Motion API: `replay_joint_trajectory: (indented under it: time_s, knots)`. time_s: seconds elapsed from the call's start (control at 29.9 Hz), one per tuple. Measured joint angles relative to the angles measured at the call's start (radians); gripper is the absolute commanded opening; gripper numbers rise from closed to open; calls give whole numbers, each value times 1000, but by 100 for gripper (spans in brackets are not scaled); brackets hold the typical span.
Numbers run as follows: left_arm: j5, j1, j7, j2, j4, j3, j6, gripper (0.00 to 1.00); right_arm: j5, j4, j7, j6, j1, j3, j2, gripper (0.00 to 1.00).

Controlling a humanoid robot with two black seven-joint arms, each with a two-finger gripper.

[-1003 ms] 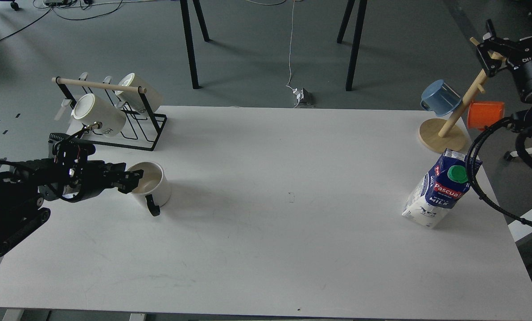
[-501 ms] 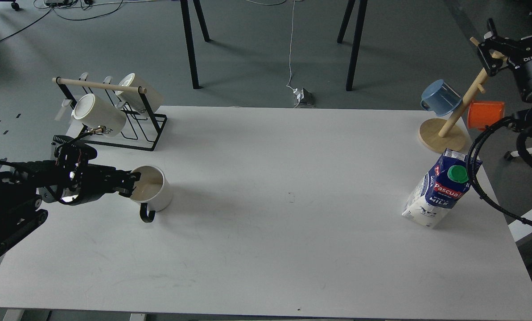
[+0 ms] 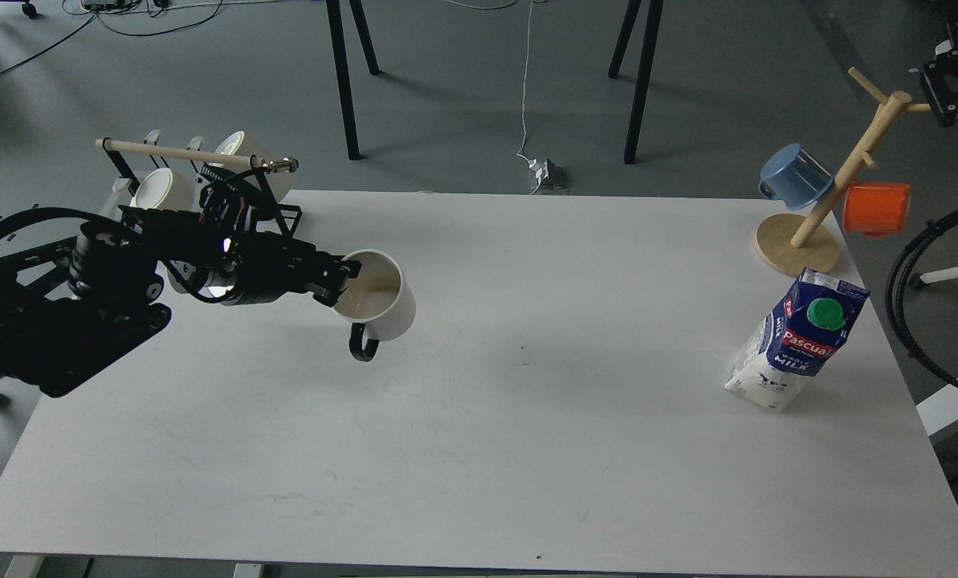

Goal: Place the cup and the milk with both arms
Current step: 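Carry the mug toward the table center and set it down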

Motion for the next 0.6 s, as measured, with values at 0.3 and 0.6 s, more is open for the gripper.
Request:
replay_joint_trajectory:
  time_s: [0.3, 0.6]
  knots:
    - [235, 11, 56, -304, 67, 60, -54, 4, -3, -1, 1, 0, 19, 15, -30, 99]
    - [240, 40, 57, -384, 148, 61, -45, 17, -2, 6, 1, 0, 25, 16, -29, 99]
